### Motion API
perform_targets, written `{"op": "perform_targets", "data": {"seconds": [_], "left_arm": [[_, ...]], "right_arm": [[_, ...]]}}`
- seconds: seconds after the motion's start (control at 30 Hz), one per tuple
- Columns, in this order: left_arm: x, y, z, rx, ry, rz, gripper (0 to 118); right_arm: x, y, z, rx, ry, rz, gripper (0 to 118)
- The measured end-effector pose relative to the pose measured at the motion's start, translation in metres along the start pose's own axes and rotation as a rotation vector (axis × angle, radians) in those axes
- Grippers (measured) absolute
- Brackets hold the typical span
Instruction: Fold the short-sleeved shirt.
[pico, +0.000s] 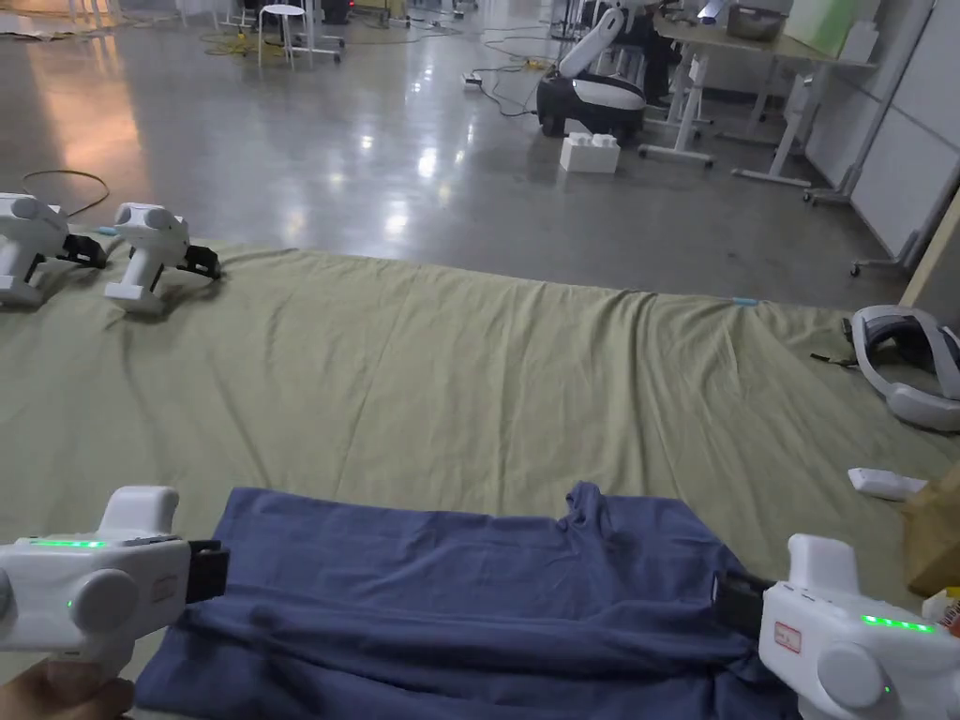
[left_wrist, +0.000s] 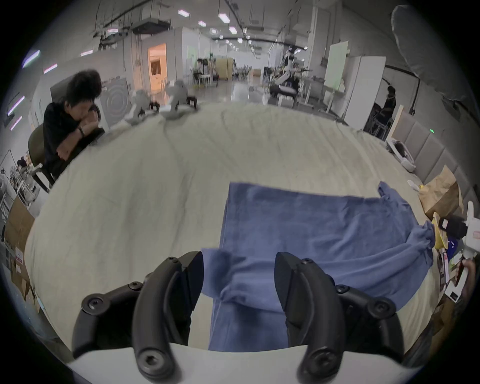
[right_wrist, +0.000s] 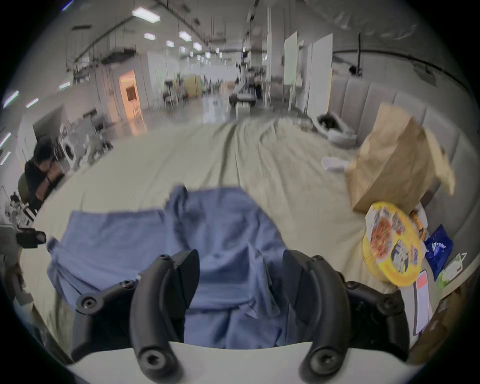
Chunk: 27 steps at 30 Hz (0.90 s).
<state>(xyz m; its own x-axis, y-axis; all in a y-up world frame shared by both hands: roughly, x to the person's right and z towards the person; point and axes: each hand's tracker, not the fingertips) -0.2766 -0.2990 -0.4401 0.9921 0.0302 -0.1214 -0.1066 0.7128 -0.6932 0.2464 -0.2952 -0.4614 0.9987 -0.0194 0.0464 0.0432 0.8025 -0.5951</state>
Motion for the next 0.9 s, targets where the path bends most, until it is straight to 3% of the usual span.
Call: {"op": "perform_targets", "data": {"seconds": [0.33,0.43,0.47,0.5,0.53,0.57,0.7,0.9], "left_arm": [[0.043,-0.001,0.089,0.411,-0.003,-0.051,66],[0.046,-0.011,0.098,0.493,0.009,-0.067,65],[0.049,-0.014,0.103,0.505,0.0,-0.068,62],[0.05,-0.017,0.108,0.522,-0.014,-0.063,51],[0.048,-0.021,0.105,0.528,-0.021,-0.056,30],[0.048,-0.024,0.107,0.535,-0.03,-0.057,13],[0.052,-0.037,0.115,0.58,-0.043,-0.064,2],[0.052,-0.048,0.12,0.578,-0.014,-0.067,1]], "right_arm": [[-0.057,0.014,0.092,0.466,0.009,0.051,73],[-0.071,0.005,0.106,0.505,-0.002,0.064,63],[-0.074,0.001,0.109,0.519,0.012,0.065,50],[-0.077,-0.003,0.113,0.528,0.019,0.066,29],[-0.081,-0.006,0.117,0.536,0.011,0.068,17],[-0.084,-0.008,0.119,0.545,0.003,0.068,16],[-0.088,-0.016,0.13,0.564,0.021,0.064,7],[-0.092,-0.022,0.14,0.589,0.006,0.081,5]]}}
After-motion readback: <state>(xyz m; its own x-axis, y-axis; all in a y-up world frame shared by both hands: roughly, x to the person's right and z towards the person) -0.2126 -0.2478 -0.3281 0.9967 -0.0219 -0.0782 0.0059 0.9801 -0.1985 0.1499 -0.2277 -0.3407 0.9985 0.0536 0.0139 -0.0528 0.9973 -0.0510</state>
